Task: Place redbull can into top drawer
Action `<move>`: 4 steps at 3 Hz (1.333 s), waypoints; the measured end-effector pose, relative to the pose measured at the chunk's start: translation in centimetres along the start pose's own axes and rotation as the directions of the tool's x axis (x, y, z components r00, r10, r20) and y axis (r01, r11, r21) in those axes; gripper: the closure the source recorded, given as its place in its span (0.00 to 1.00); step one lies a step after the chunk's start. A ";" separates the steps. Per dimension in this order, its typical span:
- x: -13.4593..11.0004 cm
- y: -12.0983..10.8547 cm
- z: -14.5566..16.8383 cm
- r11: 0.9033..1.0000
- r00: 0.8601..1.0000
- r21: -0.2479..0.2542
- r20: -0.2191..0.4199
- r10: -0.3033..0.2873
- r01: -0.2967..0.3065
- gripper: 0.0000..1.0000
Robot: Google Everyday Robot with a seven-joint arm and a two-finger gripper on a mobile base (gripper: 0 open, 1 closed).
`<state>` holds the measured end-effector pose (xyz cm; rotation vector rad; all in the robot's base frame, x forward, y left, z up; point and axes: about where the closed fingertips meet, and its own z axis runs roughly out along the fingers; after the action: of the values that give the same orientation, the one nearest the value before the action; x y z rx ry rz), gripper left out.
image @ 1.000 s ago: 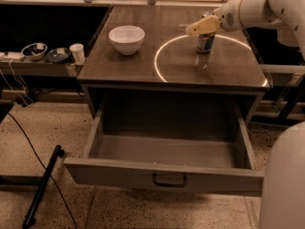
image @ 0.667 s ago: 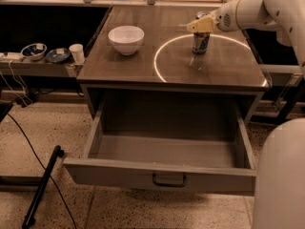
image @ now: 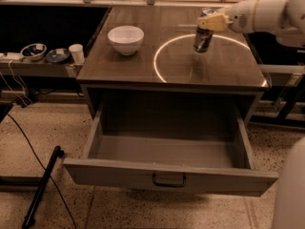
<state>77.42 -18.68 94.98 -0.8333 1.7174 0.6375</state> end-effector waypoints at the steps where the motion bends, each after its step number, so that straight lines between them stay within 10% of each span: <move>1: -2.5 6.2 -5.6 0.978 0.986 -0.134 0.069 -0.155 0.163 1.00; 2: -3.0 13.9 -11.1 0.929 0.953 -0.215 0.059 -0.296 0.302 1.00; 3: 1.4 20.7 -11.5 0.875 0.931 -0.374 -0.068 -0.358 0.309 1.00; 4: 4.8 23.1 -10.2 0.856 0.934 -0.452 -0.118 -0.338 0.252 1.00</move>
Offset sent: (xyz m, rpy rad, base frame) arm -0.3126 0.0702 -0.0566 -0.2470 0.0045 0.5891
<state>52.29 -13.36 93.51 -1.4877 1.5890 0.7539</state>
